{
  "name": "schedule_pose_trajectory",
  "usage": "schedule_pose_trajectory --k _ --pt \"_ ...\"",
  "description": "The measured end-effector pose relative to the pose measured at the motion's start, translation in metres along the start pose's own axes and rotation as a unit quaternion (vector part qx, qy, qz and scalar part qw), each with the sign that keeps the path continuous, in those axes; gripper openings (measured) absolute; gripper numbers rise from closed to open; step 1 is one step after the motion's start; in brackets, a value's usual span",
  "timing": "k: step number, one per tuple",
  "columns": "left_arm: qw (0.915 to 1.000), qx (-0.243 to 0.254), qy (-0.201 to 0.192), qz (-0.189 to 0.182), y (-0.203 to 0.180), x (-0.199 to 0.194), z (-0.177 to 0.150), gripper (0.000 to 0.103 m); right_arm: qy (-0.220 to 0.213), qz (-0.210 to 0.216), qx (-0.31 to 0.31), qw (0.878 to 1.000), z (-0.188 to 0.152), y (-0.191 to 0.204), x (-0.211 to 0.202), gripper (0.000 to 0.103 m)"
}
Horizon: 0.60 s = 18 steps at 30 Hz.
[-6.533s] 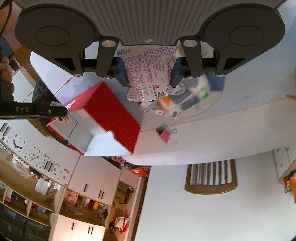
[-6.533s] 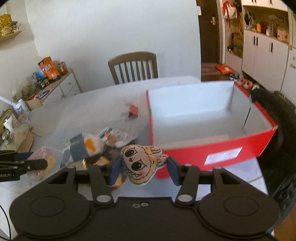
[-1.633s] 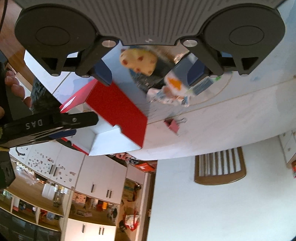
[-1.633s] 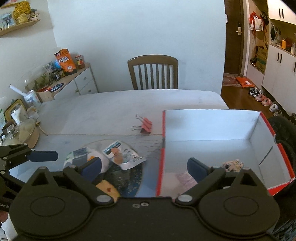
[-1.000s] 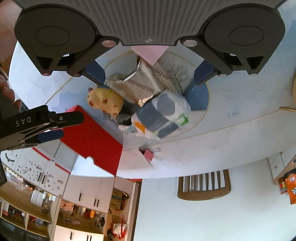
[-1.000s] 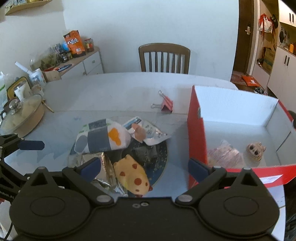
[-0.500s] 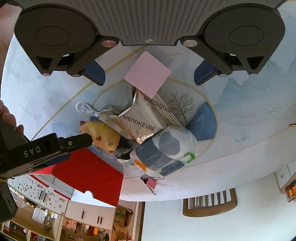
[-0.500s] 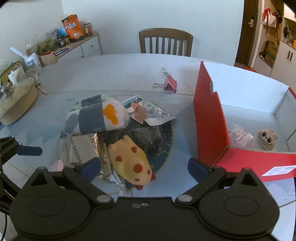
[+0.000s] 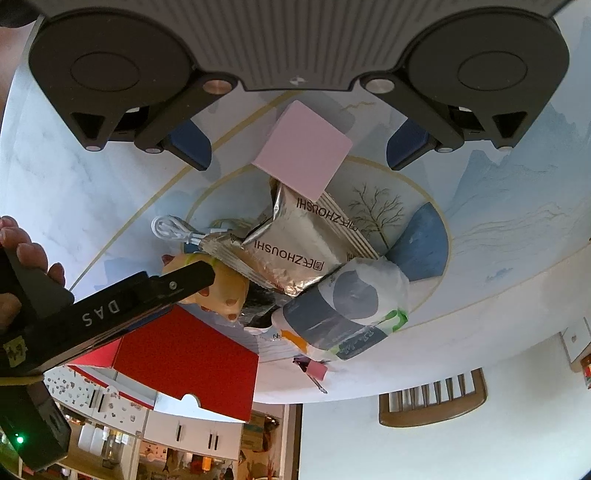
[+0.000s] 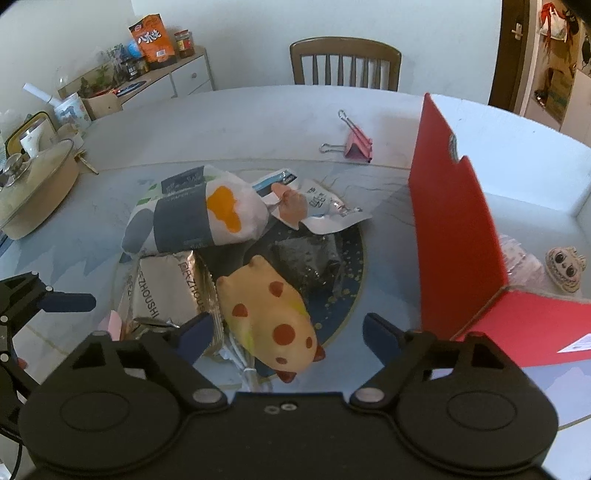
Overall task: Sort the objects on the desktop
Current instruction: 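Grasp the pink sticky note pad with the left gripper while the right grasps the yellow spotted plush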
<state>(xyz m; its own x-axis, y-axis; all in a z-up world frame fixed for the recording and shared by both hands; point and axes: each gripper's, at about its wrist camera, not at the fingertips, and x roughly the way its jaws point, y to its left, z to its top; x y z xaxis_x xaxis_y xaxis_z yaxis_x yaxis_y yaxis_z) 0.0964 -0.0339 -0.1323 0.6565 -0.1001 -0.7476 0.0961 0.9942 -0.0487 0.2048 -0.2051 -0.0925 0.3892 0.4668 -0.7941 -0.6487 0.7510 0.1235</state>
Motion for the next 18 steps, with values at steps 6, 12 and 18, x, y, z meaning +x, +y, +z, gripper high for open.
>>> schedule_pose_trajectory --k 6,12,18 --pt "1.0000 -0.005 -0.002 -0.002 0.002 -0.001 -0.001 0.094 0.006 0.011 0.004 1.000 0.000 0.001 0.006 0.077" --pt "1.0000 -0.005 -0.001 0.007 0.003 -0.002 -0.003 0.068 0.016 0.019 0.008 1.000 0.000 0.000 0.011 0.067" --pt "0.9999 -0.011 0.000 0.003 0.006 -0.001 0.000 0.056 0.021 0.028 0.022 0.999 -0.001 -0.003 0.012 0.060"
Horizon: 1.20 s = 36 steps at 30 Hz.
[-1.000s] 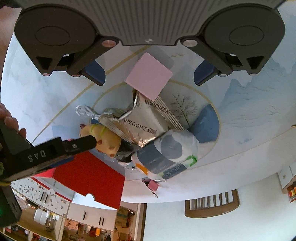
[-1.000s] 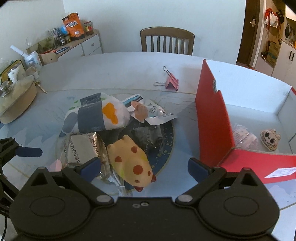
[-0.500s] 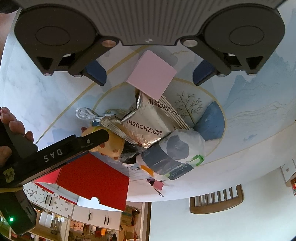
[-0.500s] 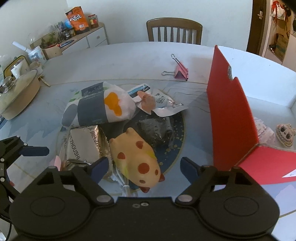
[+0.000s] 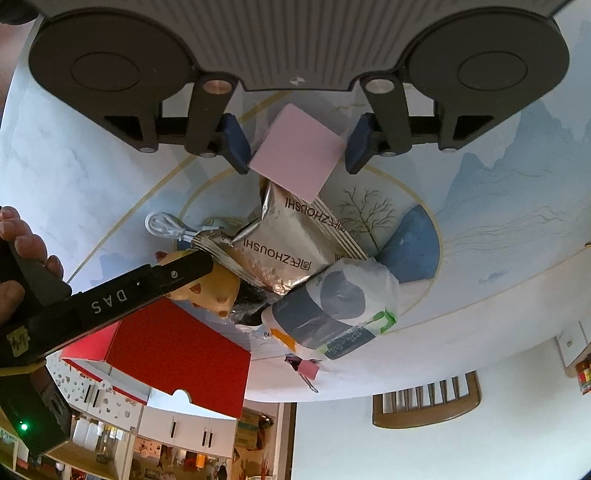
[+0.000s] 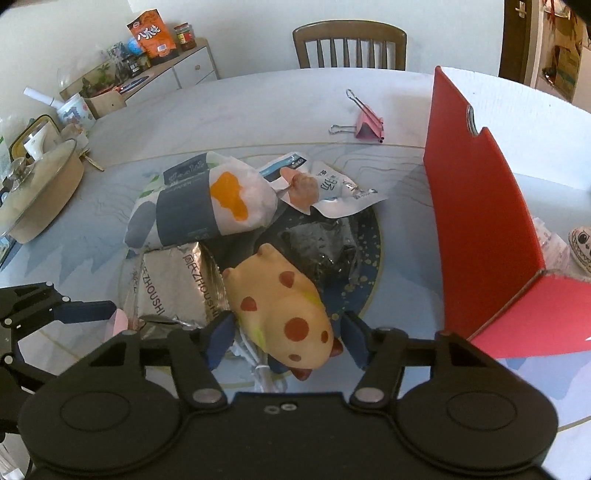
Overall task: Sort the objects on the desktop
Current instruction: 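Grasp the pink sticky note pad with the left gripper while the right grasps the yellow spotted plush, then carry the note pad and plush over the red shoebox with both grippers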
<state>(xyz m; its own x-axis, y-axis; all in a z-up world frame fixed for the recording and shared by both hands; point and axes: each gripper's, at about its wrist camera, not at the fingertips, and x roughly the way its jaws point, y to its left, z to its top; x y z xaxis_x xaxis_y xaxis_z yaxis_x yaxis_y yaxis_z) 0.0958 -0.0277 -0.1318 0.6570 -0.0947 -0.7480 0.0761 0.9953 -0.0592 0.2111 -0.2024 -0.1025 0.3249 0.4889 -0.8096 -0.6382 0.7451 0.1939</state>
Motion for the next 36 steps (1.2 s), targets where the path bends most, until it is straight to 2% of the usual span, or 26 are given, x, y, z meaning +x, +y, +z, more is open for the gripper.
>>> schedule_pose_trajectory --k 10,13,23,36 --pt "1.0000 -0.001 0.000 -0.001 -0.002 -0.004 0.000 0.055 -0.009 -0.009 0.004 1.000 0.000 0.002 -0.005 0.050" --pt "0.9998 -0.015 -0.002 -0.008 -0.001 -0.009 0.004 0.055 -0.014 -0.011 0.003 1.000 -0.001 0.004 -0.009 0.048" --pt "0.9992 -0.033 -0.012 -0.019 -0.003 -0.026 0.016 0.055 -0.032 -0.021 0.001 0.999 -0.004 0.009 -0.034 0.045" --pt "0.9981 -0.014 -0.037 -0.048 -0.019 -0.049 0.040 0.055 -0.057 -0.042 0.021 0.997 -0.013 0.011 -0.083 0.045"
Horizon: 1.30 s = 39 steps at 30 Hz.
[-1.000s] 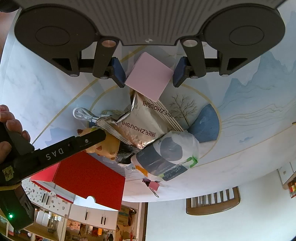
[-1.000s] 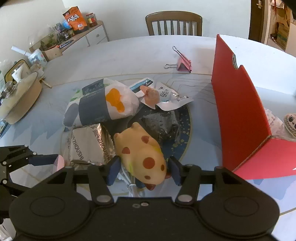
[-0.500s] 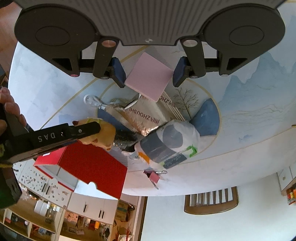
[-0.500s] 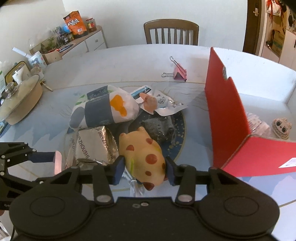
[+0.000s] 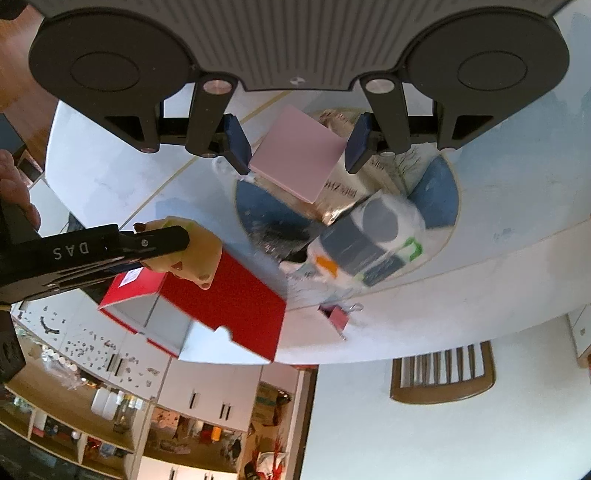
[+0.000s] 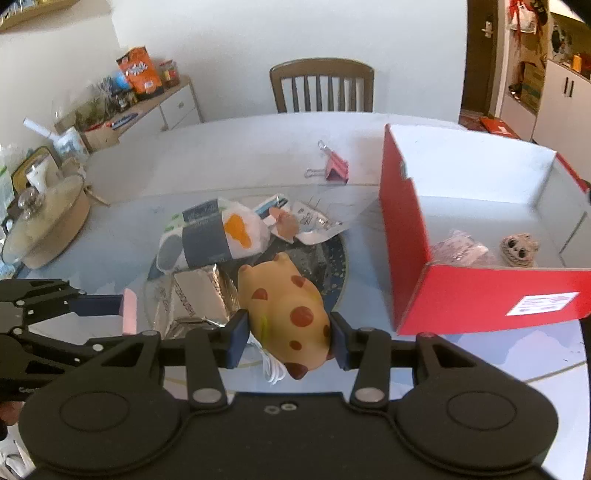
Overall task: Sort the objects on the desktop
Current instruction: 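Carry the note pad and plush over the red shoebox with both grippers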
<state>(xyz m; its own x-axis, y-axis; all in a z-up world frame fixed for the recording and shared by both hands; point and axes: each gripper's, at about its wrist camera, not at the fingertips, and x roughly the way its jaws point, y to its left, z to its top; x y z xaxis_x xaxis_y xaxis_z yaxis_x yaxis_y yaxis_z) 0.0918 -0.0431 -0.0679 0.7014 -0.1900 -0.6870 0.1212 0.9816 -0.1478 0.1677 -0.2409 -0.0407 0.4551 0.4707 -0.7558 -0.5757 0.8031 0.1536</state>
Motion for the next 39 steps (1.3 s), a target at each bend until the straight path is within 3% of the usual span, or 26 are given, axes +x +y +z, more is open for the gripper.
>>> schedule_pose_trajectory --k 12,19,39 --pt "0.9992 0.022 -0.025 -0.022 -0.030 -0.016 0.036 0.055 -0.041 -0.016 0.030 0.999 0.007 -0.018 -0.055 0.045" --pt "0.9985 0.029 -0.040 -0.025 -0.059 -0.010 0.065 0.055 -0.055 -0.020 0.027 0.998 0.021 -0.051 -0.078 0.045" --pt "0.9971 0.051 -0.055 -0.014 -0.143 0.075 0.158 0.055 -0.048 -0.009 0.009 0.999 0.071 -0.170 -0.056 0.045"
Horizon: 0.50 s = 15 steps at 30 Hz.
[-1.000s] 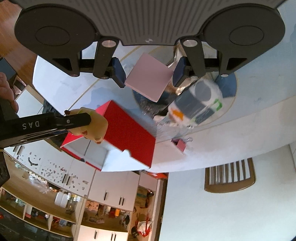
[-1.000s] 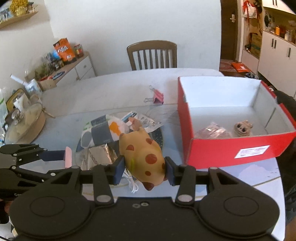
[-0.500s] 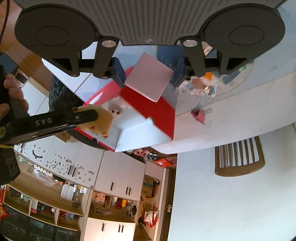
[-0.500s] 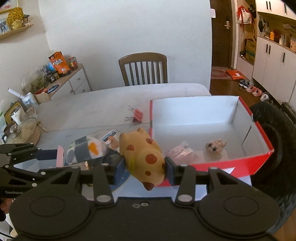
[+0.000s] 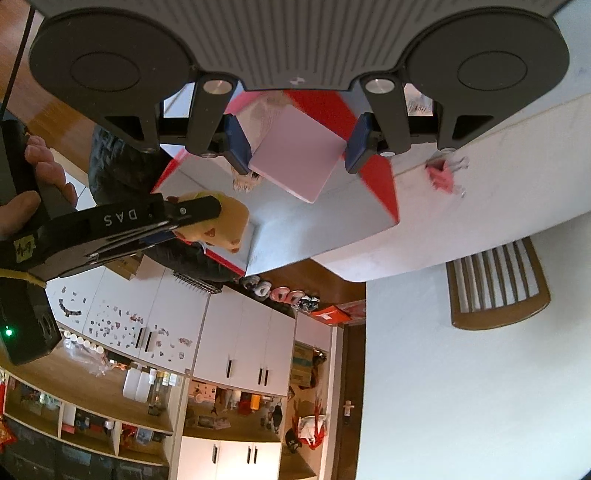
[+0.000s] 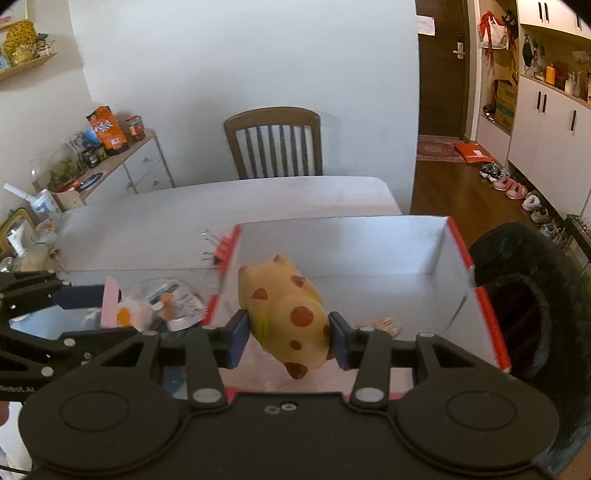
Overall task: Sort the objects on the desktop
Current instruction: 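Carry the note pad and plush over the red shoebox with both grippers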
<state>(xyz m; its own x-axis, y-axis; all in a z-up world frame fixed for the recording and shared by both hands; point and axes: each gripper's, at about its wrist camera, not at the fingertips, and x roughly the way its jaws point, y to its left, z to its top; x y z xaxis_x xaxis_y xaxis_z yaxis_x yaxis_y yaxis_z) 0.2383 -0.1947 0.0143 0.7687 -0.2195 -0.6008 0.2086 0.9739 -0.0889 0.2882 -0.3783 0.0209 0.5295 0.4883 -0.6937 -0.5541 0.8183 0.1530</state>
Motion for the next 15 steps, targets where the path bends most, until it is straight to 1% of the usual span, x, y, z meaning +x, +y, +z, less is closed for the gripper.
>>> schedule_pose_trajectory --k 8,15 --pt "0.9994 0.006 0.033 0.000 -0.011 0.061 0.025 0.055 0.011 -0.012 0.013 1.000 0.009 -0.045 0.015 0.045" --pt "0.9955 0.054 0.076 0.016 -0.025 0.115 0.033 0.055 0.029 -0.015 0.023 0.999 0.015 -0.072 0.037 0.045"
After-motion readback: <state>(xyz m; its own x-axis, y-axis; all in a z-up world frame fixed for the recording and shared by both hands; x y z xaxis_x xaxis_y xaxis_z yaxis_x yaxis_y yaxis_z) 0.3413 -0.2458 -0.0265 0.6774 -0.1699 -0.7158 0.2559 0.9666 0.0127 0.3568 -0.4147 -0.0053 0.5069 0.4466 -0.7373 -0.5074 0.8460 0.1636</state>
